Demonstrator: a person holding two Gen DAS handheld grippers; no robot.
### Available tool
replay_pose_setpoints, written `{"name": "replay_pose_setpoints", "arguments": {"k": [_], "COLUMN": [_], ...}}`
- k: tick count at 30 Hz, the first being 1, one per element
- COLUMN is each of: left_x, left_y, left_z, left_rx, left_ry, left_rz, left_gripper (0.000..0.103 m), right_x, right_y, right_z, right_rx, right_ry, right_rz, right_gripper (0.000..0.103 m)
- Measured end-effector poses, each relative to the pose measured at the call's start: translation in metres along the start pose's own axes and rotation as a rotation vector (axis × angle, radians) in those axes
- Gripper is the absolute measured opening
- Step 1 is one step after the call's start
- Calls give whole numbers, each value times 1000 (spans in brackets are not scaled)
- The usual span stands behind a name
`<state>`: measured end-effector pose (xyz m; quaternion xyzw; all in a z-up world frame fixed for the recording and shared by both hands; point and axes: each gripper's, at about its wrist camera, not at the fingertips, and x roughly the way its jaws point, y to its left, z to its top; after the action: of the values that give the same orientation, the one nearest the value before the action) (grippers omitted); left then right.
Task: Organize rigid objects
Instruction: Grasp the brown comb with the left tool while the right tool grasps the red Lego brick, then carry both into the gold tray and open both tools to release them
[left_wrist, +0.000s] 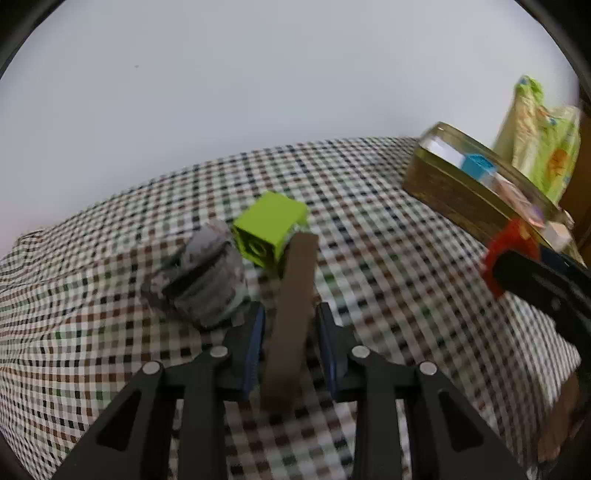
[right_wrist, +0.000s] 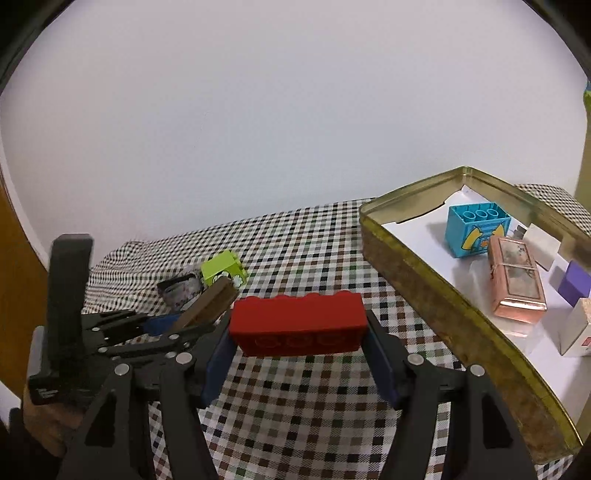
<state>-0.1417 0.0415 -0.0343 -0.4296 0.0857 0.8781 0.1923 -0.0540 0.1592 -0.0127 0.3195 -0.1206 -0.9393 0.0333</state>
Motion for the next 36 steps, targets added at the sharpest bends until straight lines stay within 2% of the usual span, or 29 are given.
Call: {"name": "replay_pose_setpoints", "arguments": {"k": [3,4,5,10,17,22,25,36], "left_x": [0,-2,-3,-14,-50,-77,-81,-81], "left_y": [-4,-3,-3,5,-2,-14,-14,-41], "left_z": [0,-1,-2,-12,-25,-33,-32,-25], "left_rx": [8,2,-11,-74,-145,-211,-224,-242], "left_ry": [-14,-14,-15,-35,-193,-309,-334,-395], "left_rz": [28,13,-6,8,47,69,81,93], "left_gripper": [27,17,14,14,14,14,14,14], "right_x": [1,1,0,-5,-17,-30,-39,-57], "right_y": [-2,-2,-3,-5,-5,-1,2,-10], "right_z": [0,0,0,2,7,11,11,12], "right_rx": [3,5,5,-1,-11,-66,-100,-179], "right_ry": [1,0,-3,-34,-86,-168,-214,-299], "right_rz": [-8,-10,-12,-27,-34,-73,-88,-70], "right_gripper": [67,67,67,67,67,67,67,67]}}
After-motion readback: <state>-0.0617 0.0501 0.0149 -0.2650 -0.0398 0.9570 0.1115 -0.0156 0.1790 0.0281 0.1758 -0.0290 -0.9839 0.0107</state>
